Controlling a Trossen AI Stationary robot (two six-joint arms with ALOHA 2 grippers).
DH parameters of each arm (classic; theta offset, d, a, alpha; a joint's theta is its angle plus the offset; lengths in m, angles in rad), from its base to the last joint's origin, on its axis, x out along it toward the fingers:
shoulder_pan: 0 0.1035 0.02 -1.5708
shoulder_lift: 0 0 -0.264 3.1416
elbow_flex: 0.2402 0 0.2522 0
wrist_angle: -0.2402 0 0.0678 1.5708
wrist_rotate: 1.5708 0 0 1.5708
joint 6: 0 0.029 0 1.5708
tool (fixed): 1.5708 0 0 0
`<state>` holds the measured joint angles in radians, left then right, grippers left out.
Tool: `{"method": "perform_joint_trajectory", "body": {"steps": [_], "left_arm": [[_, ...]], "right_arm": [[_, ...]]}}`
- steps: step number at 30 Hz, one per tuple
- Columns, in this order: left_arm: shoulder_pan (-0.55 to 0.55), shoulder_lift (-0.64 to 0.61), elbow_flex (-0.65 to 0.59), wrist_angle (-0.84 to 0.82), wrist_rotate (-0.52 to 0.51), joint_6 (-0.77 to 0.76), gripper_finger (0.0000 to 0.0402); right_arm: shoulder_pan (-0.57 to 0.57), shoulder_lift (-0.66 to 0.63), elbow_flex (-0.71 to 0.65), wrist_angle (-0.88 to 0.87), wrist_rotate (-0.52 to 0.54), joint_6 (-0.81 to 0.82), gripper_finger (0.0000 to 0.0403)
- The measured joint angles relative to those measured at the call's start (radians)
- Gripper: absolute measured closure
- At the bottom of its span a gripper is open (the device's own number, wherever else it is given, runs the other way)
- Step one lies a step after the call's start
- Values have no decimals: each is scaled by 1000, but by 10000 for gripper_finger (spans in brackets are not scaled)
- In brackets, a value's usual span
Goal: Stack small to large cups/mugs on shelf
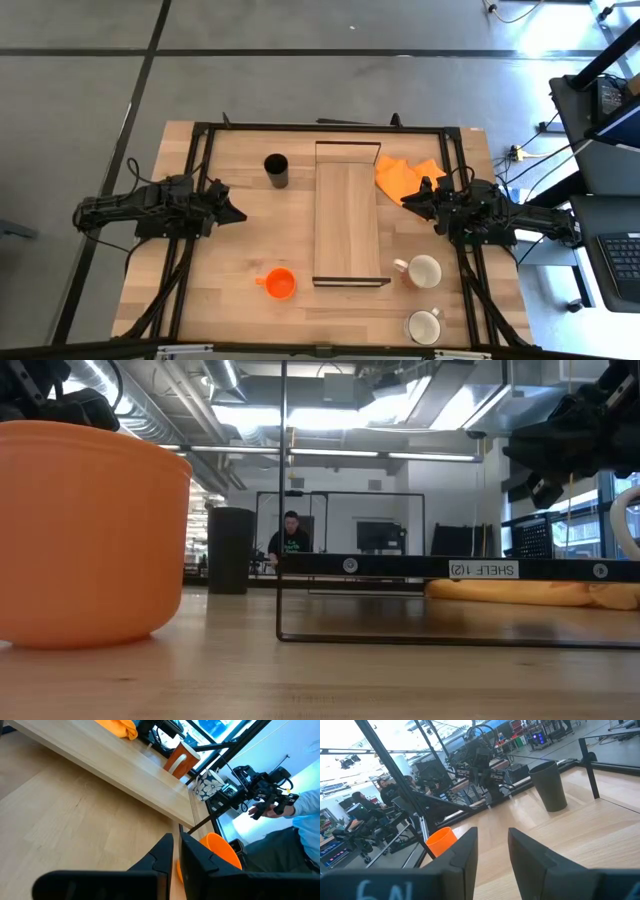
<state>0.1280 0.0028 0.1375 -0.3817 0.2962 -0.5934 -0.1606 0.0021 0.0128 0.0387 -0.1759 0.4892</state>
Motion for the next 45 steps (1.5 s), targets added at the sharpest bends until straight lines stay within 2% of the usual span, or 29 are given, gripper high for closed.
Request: {"method": "perform_joint_trajectory", "body": {"steps": [15,18,23,26,30,32,34,36,38,40,45], "left_arm": [[0,0,0,0,0,0,376],[0,0,0,0,0,0,376],[0,0,0,0,0,0,376],[0,0,0,0,0,0,376],[0,0,0,0,0,0,376],[0,0,0,0,0,0,376],[0,0,0,0,0,0,376],[0,0,0,0,0,0,376],[0,0,0,0,0,0,376],[0,0,0,0,0,0,376],[0,0,0,0,0,0,376]], "right_arm": [[0,0,0,23,3,5,293],[0,0,0,147,-2,-12,293],[0,0,2,496,24,-9,293],[0,0,47,561,27,-1,293],[0,22,171,479,-152,-74,293],[0,45,249,392,-252,-148,293],[0,73,332,260,-297,-210,293],[0,109,410,80,-266,-240,293],[0,157,476,-99,-192,-242,293],[0,215,524,-211,-140,-206,293],[0,352,596,-230,-132,-70,293]]}}
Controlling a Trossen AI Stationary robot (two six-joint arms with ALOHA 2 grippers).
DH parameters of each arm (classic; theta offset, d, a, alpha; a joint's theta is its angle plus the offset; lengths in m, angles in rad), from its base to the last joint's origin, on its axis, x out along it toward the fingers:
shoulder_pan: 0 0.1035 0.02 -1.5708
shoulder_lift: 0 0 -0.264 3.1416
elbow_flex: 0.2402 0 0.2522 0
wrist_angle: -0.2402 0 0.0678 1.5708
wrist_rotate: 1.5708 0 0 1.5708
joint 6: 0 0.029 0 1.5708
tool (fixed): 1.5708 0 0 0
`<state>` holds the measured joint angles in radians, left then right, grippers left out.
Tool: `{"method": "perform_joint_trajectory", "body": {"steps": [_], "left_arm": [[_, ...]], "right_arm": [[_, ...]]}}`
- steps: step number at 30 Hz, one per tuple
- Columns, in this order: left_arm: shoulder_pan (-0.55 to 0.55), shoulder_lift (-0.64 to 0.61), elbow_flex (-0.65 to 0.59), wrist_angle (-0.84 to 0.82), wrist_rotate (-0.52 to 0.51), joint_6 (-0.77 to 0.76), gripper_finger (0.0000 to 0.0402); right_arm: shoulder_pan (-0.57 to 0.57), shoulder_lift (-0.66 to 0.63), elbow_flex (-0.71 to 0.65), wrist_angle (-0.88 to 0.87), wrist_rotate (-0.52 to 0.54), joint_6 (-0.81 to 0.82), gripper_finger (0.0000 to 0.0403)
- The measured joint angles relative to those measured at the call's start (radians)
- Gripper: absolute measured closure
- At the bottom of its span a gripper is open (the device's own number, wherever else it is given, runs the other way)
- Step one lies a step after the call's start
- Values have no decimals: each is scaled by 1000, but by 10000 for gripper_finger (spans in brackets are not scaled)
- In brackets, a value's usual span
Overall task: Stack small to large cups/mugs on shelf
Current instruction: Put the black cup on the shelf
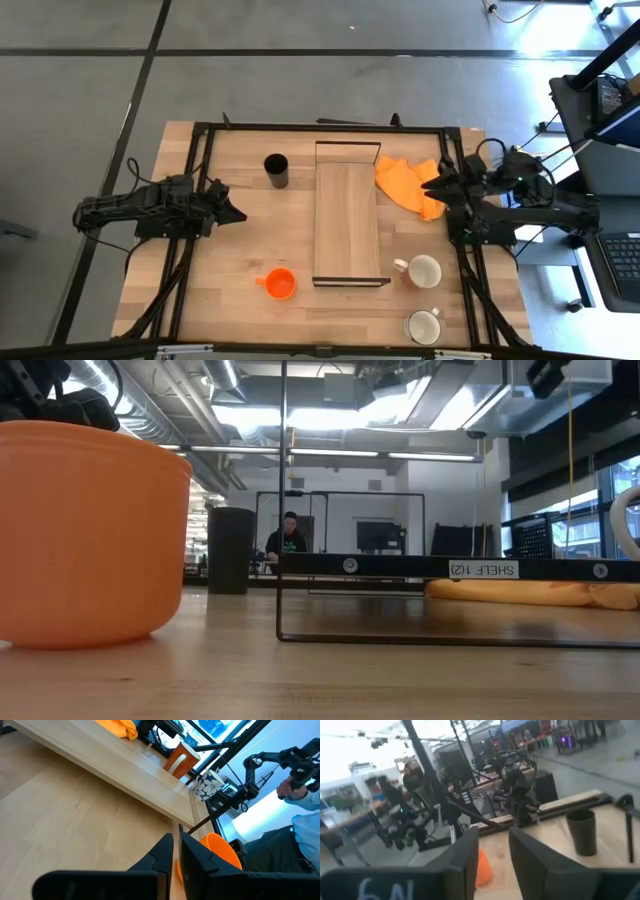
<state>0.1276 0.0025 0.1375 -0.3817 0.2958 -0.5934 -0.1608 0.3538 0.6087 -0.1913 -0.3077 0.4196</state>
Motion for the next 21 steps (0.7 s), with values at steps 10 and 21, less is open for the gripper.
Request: {"method": "perform_joint_trajectory", "body": {"steps": [10,21], "left_arm": [[0,0,0,0,0,0,376],[0,0,0,0,0,0,376]], "right_arm": [[0,114,52,89,-1,77,293],[0,141,53,226,0,334,293]]}}
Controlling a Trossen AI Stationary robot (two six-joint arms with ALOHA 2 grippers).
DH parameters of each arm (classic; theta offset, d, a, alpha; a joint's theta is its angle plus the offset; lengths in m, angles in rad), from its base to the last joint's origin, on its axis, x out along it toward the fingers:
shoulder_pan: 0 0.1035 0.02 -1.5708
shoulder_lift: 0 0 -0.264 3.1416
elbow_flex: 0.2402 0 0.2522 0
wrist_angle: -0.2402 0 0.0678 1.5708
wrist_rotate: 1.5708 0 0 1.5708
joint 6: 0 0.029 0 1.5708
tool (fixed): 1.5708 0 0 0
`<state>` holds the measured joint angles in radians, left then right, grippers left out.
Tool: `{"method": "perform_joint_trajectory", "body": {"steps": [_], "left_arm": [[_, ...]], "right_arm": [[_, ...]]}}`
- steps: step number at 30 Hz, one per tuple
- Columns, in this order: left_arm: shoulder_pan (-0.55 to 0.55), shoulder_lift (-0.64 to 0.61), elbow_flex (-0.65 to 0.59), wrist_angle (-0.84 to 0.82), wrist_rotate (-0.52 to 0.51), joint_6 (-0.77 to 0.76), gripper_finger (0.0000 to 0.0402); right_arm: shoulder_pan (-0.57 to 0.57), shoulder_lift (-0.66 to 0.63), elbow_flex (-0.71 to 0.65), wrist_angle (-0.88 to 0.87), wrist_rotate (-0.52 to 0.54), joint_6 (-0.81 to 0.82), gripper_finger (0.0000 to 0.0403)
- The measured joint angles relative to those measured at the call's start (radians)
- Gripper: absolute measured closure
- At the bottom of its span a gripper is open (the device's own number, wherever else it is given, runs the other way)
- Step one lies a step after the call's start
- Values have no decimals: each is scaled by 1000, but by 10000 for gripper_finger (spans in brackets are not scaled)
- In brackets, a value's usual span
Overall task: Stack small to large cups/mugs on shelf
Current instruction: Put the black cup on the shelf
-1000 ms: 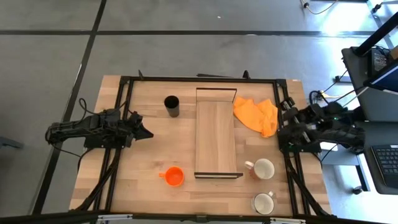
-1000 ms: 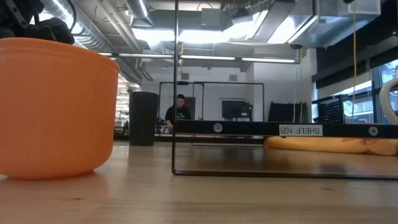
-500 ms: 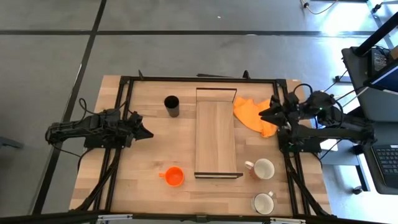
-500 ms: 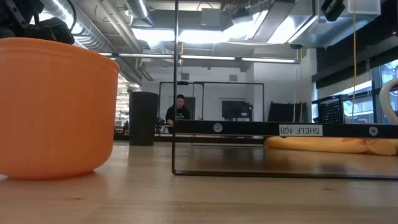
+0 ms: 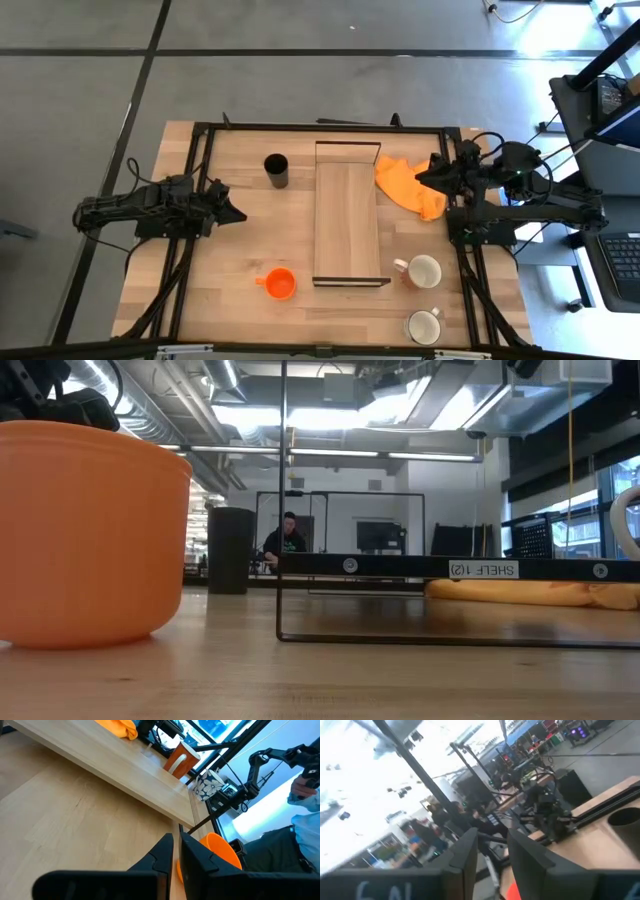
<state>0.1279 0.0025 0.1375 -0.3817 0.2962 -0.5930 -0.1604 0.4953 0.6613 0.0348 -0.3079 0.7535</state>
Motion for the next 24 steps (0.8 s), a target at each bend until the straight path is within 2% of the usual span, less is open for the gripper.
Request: {"method": "perform_joint_trajectory", "body": {"steps": [24], "left_arm": [[0,0,0,0,0,0,376]], "right_arm": [[0,7,0,-8,6,2,293]]}}
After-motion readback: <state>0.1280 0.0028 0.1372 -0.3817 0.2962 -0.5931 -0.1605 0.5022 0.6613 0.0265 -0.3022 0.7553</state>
